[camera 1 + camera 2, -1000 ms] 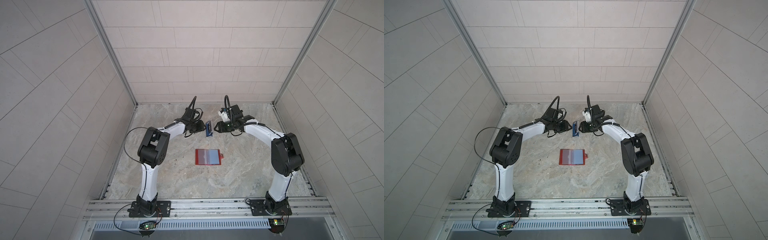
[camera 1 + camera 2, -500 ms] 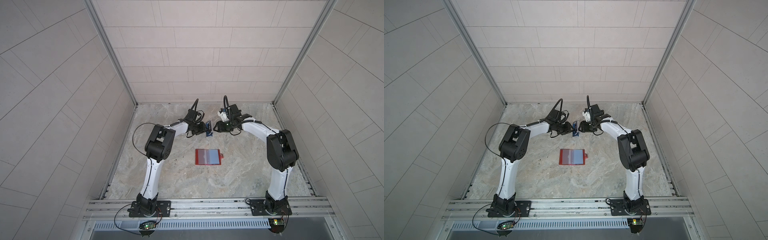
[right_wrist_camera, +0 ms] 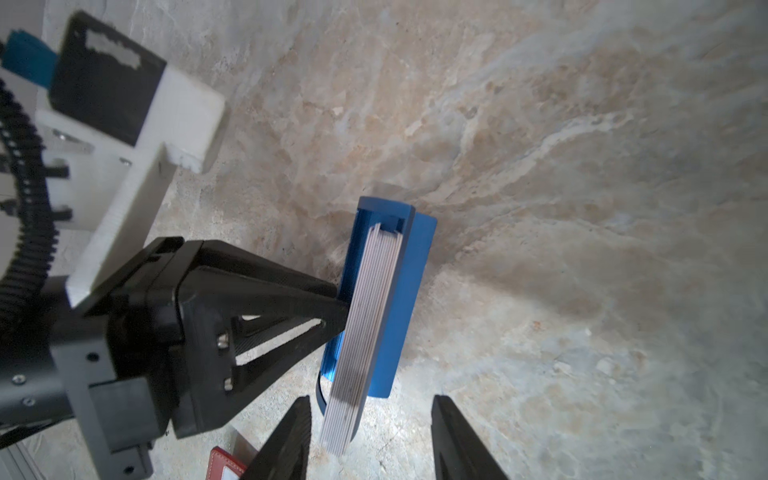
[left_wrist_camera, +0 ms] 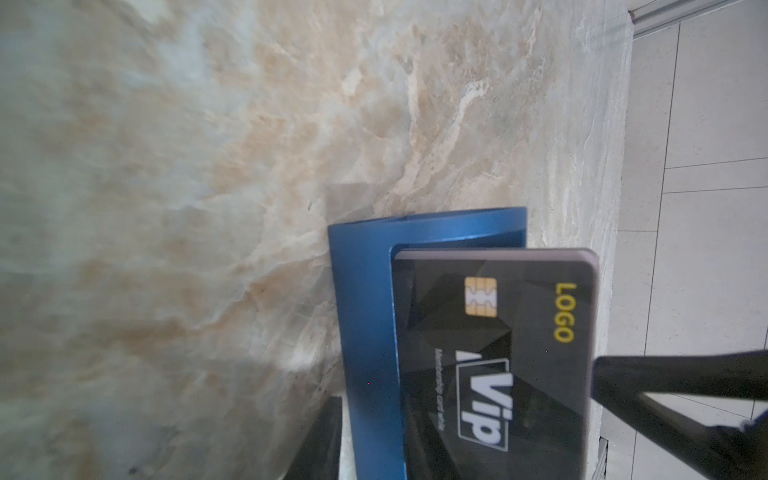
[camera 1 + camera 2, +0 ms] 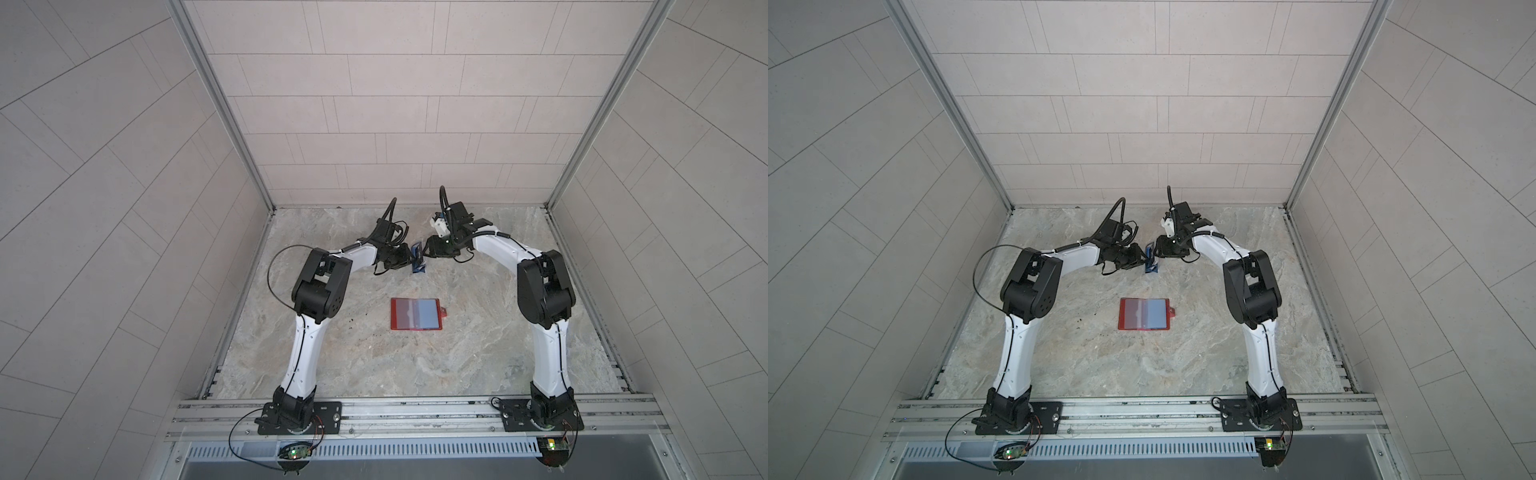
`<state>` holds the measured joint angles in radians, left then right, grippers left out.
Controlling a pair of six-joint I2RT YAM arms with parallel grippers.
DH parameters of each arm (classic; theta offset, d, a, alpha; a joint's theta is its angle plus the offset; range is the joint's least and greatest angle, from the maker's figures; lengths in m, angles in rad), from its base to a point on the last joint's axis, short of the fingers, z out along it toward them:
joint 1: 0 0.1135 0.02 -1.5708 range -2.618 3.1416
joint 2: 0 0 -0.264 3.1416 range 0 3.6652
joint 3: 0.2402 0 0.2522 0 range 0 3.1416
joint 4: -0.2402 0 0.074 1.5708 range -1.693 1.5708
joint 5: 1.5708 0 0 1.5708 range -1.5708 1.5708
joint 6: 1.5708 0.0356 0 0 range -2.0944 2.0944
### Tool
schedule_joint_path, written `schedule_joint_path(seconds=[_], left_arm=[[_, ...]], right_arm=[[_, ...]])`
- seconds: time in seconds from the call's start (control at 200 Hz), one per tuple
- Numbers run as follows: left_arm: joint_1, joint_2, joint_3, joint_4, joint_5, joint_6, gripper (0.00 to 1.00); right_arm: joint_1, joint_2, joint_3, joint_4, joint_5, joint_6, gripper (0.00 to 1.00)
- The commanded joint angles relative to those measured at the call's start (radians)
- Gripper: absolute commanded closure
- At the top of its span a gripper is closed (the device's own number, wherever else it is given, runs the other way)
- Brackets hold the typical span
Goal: Put the credit cards into the card holder
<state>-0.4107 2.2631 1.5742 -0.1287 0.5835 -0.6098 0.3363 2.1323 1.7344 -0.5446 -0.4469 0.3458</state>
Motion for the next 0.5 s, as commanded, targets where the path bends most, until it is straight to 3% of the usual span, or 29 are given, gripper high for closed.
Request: schedule_joint_path(seconds=[0.0,0.495], left_arm=[[0.001,0.011,-0.03,-0.011,-0.011,-0.007,0.72],[-0.001,0.015,-0.052,-0.009,-0.019,-0.013,0.75]], right_arm=[[0.02,0.044,0.068,-0.093,0.057,-0.021,0.51],[0.069,0.156,0.21,-0.207,0.212,-0.021,0.51]])
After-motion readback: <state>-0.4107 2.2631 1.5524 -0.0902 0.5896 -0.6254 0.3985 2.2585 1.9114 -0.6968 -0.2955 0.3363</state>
